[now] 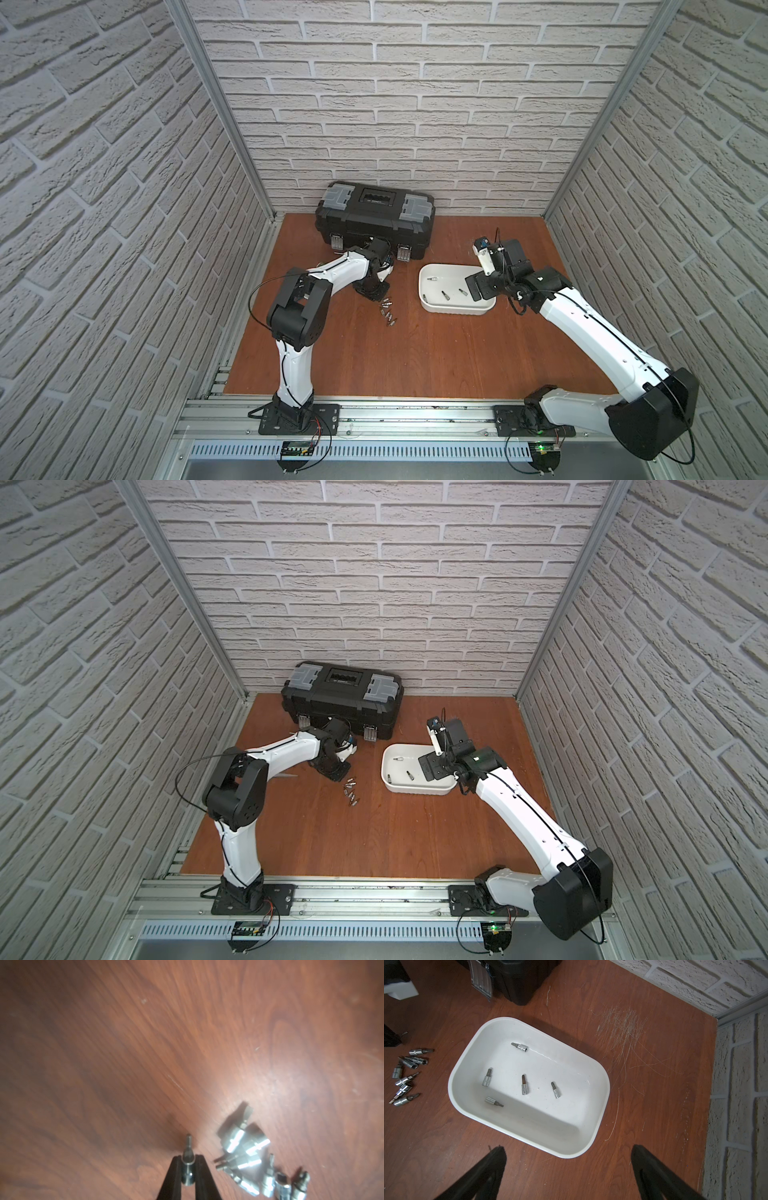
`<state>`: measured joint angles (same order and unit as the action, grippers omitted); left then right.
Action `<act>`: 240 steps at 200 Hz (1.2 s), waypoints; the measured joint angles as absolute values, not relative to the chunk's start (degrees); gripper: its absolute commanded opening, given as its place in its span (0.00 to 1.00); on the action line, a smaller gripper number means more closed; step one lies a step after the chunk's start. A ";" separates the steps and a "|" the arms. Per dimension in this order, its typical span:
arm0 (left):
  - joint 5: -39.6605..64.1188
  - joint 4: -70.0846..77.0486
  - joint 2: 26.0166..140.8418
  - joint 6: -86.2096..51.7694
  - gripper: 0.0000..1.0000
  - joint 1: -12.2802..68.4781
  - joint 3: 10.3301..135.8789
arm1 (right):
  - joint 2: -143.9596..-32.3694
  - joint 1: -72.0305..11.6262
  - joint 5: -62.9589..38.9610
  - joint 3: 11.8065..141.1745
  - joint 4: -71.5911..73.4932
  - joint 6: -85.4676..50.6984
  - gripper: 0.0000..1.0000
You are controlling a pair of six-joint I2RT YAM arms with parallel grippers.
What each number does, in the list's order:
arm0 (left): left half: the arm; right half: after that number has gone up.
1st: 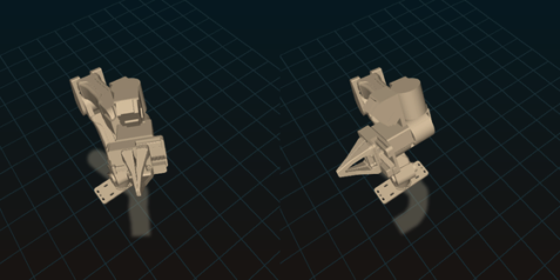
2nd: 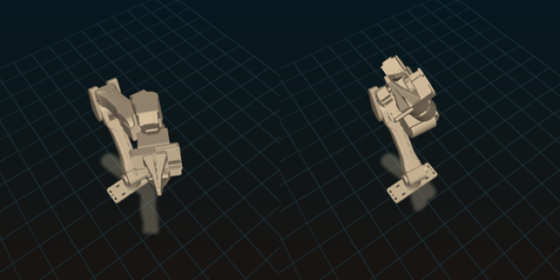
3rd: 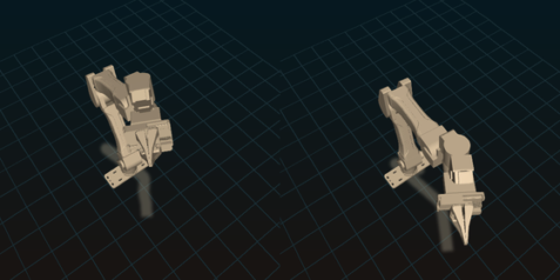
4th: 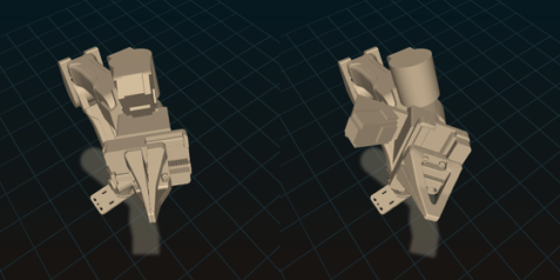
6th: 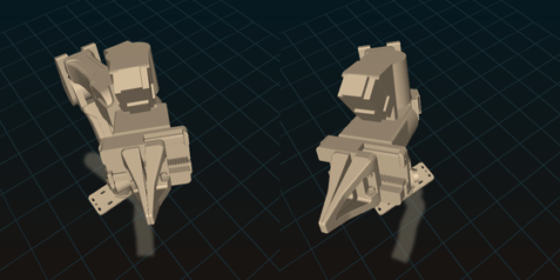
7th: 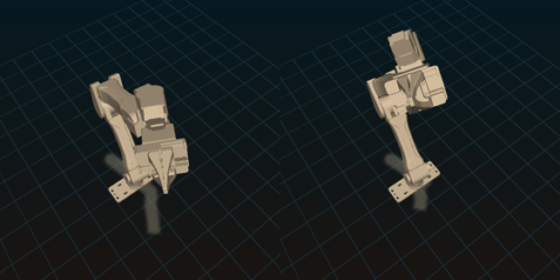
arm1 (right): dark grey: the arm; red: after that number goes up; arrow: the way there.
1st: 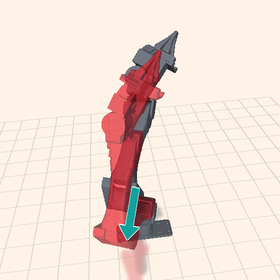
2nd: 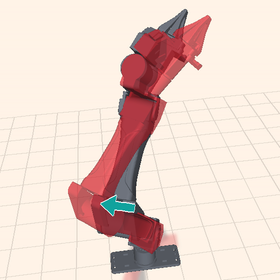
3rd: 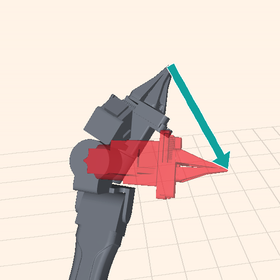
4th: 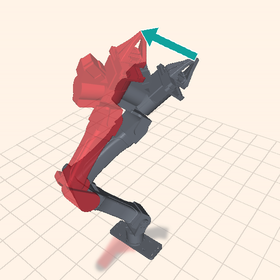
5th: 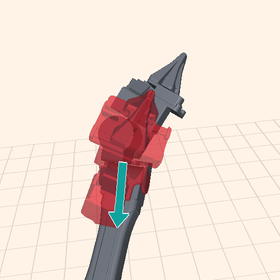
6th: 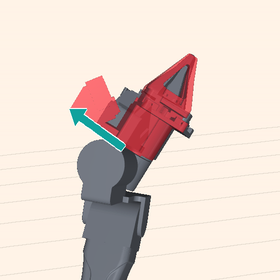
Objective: Put the bit on the desktop into the storage box
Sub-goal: Pick up the screwdriver bit from the center of the board, then place the screwdriver bit in the storage box.
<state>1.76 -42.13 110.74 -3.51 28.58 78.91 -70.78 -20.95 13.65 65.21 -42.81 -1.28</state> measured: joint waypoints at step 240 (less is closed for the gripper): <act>2.92 -43.88 117.93 -3.42 0.07 46.30 108.75 | -53.98 -18.22 15.62 61.39 -41.04 -5.87 0.98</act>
<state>2.92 -43.88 117.93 -3.42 46.30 108.75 -53.98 -18.22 15.62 61.39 -41.04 -5.87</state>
